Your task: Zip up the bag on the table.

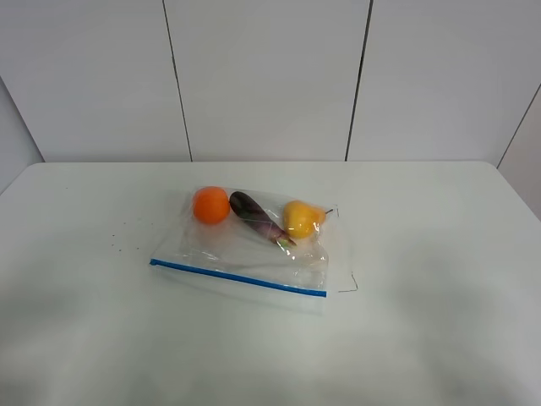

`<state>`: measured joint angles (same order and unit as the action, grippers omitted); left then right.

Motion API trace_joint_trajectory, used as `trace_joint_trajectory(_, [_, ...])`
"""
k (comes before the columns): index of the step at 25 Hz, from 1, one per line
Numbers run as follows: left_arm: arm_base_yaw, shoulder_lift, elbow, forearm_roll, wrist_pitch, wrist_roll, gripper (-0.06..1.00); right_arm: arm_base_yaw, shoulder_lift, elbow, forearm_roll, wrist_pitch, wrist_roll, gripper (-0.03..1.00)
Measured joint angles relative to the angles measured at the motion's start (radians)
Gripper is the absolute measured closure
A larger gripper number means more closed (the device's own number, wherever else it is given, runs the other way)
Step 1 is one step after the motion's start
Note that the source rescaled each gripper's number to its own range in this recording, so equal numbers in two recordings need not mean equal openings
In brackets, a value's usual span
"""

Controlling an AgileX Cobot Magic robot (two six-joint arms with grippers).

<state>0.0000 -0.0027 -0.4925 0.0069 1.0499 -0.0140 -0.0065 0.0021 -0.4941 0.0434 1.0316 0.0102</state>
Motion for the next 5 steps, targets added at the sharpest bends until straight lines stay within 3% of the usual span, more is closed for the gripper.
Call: trace_joint_trajectory(5, [0.0, 0.0, 0.0, 0.0, 0.0, 0.0, -0.06, 0.0, 0.0, 0.0, 0.0, 0.0, 0.0, -0.03])
